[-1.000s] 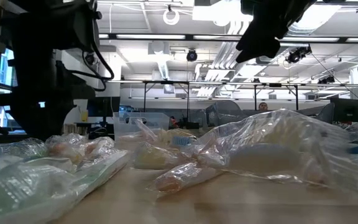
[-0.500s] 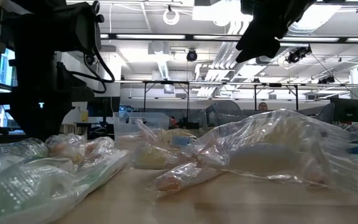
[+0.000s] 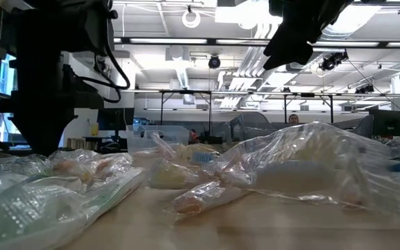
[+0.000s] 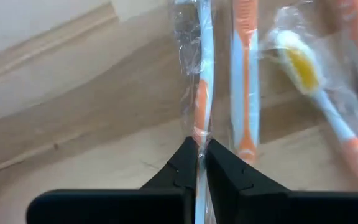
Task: Pick & Place Toothbrushes
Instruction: Put the orange toothbrush into the transparent bin
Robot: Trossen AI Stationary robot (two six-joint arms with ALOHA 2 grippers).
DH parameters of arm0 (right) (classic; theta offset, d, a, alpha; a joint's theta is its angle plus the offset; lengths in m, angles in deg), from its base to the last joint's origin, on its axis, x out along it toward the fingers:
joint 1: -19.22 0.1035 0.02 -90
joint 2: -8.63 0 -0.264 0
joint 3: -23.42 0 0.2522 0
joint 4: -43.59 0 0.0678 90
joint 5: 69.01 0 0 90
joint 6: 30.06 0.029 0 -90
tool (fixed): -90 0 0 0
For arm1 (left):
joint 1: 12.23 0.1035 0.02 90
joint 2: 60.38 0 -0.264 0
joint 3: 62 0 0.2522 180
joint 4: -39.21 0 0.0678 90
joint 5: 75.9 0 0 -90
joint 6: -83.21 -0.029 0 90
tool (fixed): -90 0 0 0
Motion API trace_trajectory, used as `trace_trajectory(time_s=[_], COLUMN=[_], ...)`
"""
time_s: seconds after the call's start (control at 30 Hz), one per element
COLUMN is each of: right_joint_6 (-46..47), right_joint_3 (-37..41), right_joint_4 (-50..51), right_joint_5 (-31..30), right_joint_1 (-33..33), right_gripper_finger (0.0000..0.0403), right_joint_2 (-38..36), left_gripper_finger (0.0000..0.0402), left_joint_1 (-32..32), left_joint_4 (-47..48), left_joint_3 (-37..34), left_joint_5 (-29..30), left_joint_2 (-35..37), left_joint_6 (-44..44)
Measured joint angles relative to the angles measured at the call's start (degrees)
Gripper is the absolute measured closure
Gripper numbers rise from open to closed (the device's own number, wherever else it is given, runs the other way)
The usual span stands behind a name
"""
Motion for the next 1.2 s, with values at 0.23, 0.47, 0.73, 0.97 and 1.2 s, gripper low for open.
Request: trace_trajectory(time_s=[0.23, 0.47, 0.73, 0.97, 1.2], right_joint_6=[-0.04, -0.04, -0.04, -0.04, -0.04], right_joint_3=[0.0, 0.0, 0.0, -0.02, -0.02], right_joint_4=[0.02, 0.04, 0.09, 0.19, 0.04], right_joint_5=[-0.09, 0.25, 0.27, 0.27, -0.06], right_joint_1=[0.0, 0.0, 0.0, 0.0, 0.0], right_gripper_finger=[0.0176, 0.0176, 0.0176, 0.0176, 0.0176], right_joint_2=[0.0, 0.0, 0.0, -0.02, -0.02], left_gripper_finger=[0.0385, 0.0385, 0.0385, 0.0385, 0.0385], left_joint_1=[0.04, 0.04, 0.04, 0.07, 0.07], left_joint_4=[-0.15, -0.03, 1.85, 2.83, 4.25], left_joint_3=[0.31, 0.39, 0.49, 0.62, 0.62], left_joint_5=[0.07, 0.27, 1.51, 7.64, 12.92], left_joint_2=[0.54, 0.56, 2.16, 5.42, 10.73], left_joint_6=[-1.47, -4.03, -6.23, -7.52, -9.81])
